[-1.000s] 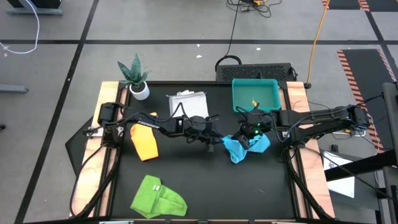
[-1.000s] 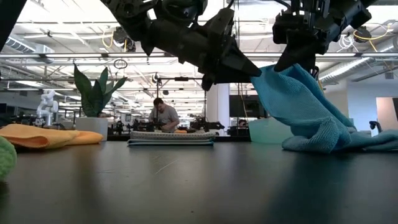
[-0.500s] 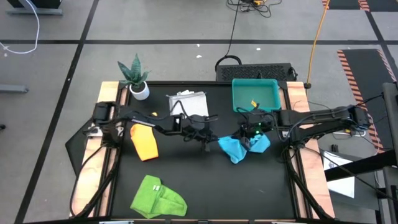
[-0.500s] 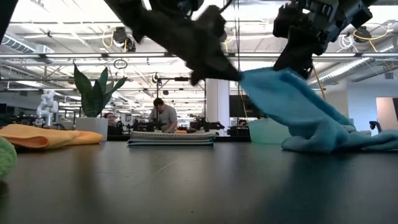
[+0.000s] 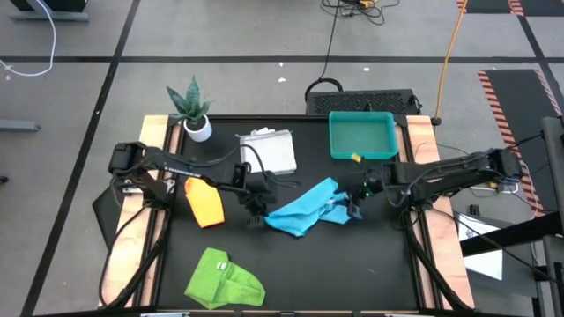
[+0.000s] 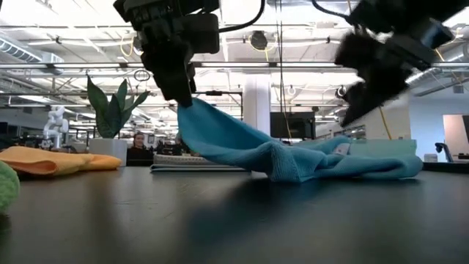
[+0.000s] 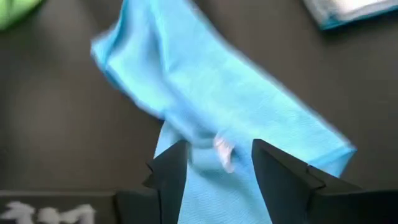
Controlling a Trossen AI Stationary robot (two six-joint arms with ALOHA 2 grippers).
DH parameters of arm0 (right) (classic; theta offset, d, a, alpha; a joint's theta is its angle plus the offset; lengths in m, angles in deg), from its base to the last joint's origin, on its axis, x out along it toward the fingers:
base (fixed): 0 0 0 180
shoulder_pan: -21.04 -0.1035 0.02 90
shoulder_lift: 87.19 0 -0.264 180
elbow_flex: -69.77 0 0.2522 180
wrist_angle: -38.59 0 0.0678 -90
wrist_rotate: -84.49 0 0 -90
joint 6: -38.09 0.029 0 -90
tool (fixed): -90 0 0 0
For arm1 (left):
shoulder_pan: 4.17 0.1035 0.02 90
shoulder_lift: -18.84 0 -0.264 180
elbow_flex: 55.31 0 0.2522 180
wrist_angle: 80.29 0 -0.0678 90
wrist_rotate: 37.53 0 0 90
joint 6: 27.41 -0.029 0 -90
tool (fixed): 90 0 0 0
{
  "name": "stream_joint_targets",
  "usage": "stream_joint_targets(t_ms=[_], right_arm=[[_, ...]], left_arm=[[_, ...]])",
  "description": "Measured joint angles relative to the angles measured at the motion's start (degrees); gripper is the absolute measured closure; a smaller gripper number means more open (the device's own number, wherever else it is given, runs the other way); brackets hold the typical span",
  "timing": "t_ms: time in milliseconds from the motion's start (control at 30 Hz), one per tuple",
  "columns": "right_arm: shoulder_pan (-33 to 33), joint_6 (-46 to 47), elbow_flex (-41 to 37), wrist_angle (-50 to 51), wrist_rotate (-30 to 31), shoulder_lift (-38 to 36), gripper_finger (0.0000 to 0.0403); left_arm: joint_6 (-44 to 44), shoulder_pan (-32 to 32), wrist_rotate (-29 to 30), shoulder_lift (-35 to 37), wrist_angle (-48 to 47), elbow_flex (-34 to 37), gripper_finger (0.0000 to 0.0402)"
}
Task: Fold microfiber towels
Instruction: Fold the blue microfiber towel
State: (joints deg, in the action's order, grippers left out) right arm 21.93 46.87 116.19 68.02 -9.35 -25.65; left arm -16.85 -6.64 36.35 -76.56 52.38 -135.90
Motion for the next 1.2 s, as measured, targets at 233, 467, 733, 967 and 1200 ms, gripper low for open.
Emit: stream_joint_targets(t_ms=[233, 467, 733, 967, 1200], right_arm=[[0.6, 15.1, -4.3, -1.9, 3.8, -1.2, 0.0233], [2.0, 16.7, -10.5, -12.9, 3.6, -2.3, 0.0234], [3.9, 20.3, -16.2, -21.6, 3.6, -2.2, 0.0249], [4.0, 19.8, -16.7, -28.8, 1.1, -2.1, 0.0363], [5.3, 41.9, -16.7, -32.1, -12.0, -2.6, 0.0401]], left_arm=[[0.0, -0.4, 1.2, -0.2, 0.3, 0.0, 0.04], [-0.5, -0.3, 1.1, -0.2, 0.6, 0.0, 0.04], [-0.5, -0.1, 1.1, -0.2, 0.1, 0.0, 0.0401], [-1.3, 0.0, 1.1, -0.2, 0.0, 0.0, 0.0401], [-1.4, 0.6, 1.1, 1.6, -2.4, 0.0, 0.0401]])
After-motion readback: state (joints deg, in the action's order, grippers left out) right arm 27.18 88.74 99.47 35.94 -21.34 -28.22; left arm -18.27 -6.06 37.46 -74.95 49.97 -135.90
